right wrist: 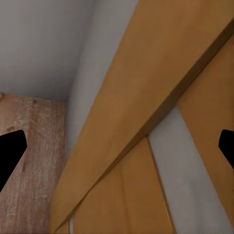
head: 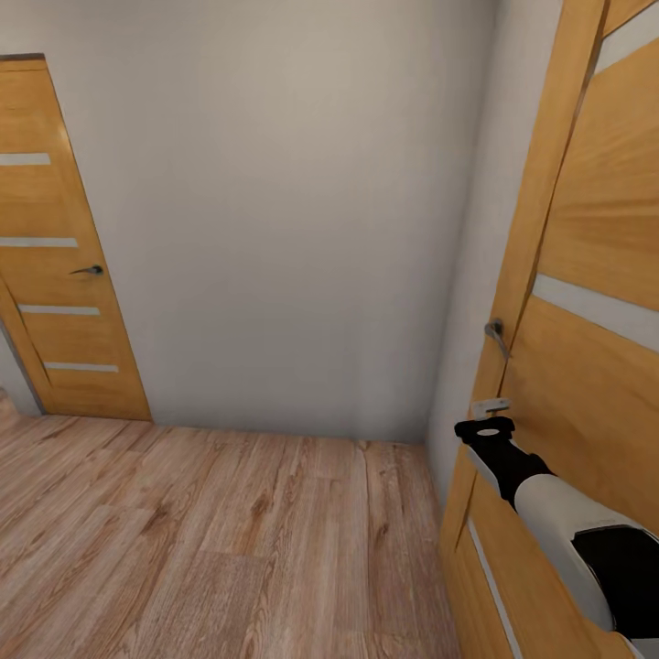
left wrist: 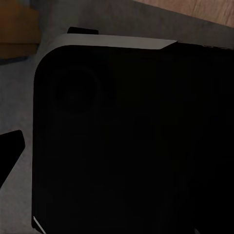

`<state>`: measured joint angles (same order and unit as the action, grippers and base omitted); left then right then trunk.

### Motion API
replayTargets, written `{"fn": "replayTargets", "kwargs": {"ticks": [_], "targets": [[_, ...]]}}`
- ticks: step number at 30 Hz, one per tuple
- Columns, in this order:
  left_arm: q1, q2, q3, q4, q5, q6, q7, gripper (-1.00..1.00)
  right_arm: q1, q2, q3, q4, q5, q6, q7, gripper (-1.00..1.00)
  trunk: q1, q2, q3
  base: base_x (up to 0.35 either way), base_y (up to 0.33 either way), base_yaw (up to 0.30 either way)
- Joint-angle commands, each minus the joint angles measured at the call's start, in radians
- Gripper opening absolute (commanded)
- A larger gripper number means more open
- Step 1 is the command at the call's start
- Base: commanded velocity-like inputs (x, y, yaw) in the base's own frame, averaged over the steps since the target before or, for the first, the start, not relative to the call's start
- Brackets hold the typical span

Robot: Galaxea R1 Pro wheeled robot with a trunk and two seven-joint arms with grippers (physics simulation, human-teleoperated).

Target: Move the two storage containers from the living room to the garage. In the garage, place one container on the floor and stack the other container on top of it (either order is fine).

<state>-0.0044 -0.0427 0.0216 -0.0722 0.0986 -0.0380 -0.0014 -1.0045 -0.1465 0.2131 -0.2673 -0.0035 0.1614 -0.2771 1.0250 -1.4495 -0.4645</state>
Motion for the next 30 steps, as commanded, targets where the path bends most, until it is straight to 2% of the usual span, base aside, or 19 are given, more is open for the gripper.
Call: {"fn": "replayTargets", "kwargs": {"ticks": [1, 7, 9, 13, 16, 19, 20, 21, 22, 24, 26, 27, 29, 30], "targets": [[0.0, 0.0, 0.001, 0.0, 0.01, -0.003, 0.0, 1.0, 0.0, -0.025, 0.001, -0.001, 0.008, 0.011, -0.01, 1.0, 0.0, 0.0, -0.001, 0.0, 0.0, 0.0], [0.0, 0.0, 0.002, 0.0, 0.01, -0.003, 0.0, 1.0, 0.0, -0.048, 0.0, -0.001, 0.005, 0.012, -0.009, 1.0, 0.0, 0.0, -0.001, 0.0, 0.0, 0.0], [0.0, 0.0, 0.002, 0.0, 0.01, -0.003, 0.0, 1.0, 0.0, -0.055, 0.001, -0.001, -0.01, 0.012, -0.008, 1.0, 0.0, 0.0, -0.001, 0.0, 0.0, 0.0], [0.0, 0.0, 0.001, 0.0, 0.01, -0.003, 0.0, 1.0, 0.0, -0.054, 0.0, 0.0, -0.022, 0.012, -0.003, 1.0, 0.0, 0.0, -0.001, 0.0, 0.0, 0.0], [0.0, 0.0, 0.001, 0.0, 0.01, -0.003, 0.0, 1.0, 0.0, -0.041, 0.001, 0.005, -0.028, 0.012, 0.001, 1.0, 0.0, 0.0, -0.001, 0.0, 0.0, 0.0], [0.0, 0.0, 0.001, 0.0, 0.01, -0.002, 0.0, 1.0, 0.0, -0.001, 0.0, 0.017, -0.033, 0.011, 0.003, 1.0, 0.0, 0.0, -0.001, 0.0, 0.0, 0.0], [0.0, 0.0, 0.001, 0.0, 0.01, -0.003, 0.0, 1.0, 0.0, 0.037, 0.0, 0.029, -0.035, 0.008, 0.003, 1.0, 0.0, 0.0, -0.001, 0.0, 0.0, 0.0], [0.0, 0.0, 0.001, 0.0, 0.01, -0.003, 0.0, 1.0, 0.0, 0.098, 0.0, 0.061, -0.036, -0.007, 0.004, 1.0, 0.0, 0.0, -0.001, 0.0, 0.0, 0.0], [0.0, 0.0, 0.001, 0.0, 0.01, -0.003, 0.0, 1.0, 0.0, 0.134, 0.0, 0.096, -0.037, -0.025, 0.004, 1.0, 0.0, 0.0, -0.001, 0.0, 0.0, 0.0], [0.0, 0.0, 0.001, 0.0, 0.01, -0.003, 0.0, 1.0, 0.001, 0.191, 0.0, 0.196, -0.038, -0.079, 0.005, 1.0, 0.0, 0.0, -0.001, 0.0, 0.0, 0.0], [0.0, 0.0, 0.001, 0.0, 0.01, -0.003, 0.0, 1.0, 0.003, 0.219, 0.0, 0.249, -0.037, -0.115, 0.008, 1.0, 0.0, 0.0, -0.001, 0.0, 0.0, 0.0], [0.0, 0.0, 0.001, 0.0, 0.01, -0.003, 0.0, 1.0, 0.006, 0.225, 0.0, 0.26, -0.037, -0.123, 0.01, 1.0, 0.0, 0.0, -0.001, 0.0, 0.0, 0.0], [0.0, 0.0, 0.001, 0.0, 0.01, -0.003, 0.0, 1.0, 0.038, 0.233, 0.001, 0.28, -0.036, -0.143, 0.014, 1.0, 0.0, 0.0, -0.001, 0.0, 0.0, 0.0], [0.0, 0.0, 0.001, 0.0, 0.01, -0.002, 0.0, 1.0, 0.078, 0.235, 0.001, 0.288, -0.035, -0.15, 0.017, 1.0, 0.0, 0.0, -0.001, 0.0, 0.0, 0.0]]}}
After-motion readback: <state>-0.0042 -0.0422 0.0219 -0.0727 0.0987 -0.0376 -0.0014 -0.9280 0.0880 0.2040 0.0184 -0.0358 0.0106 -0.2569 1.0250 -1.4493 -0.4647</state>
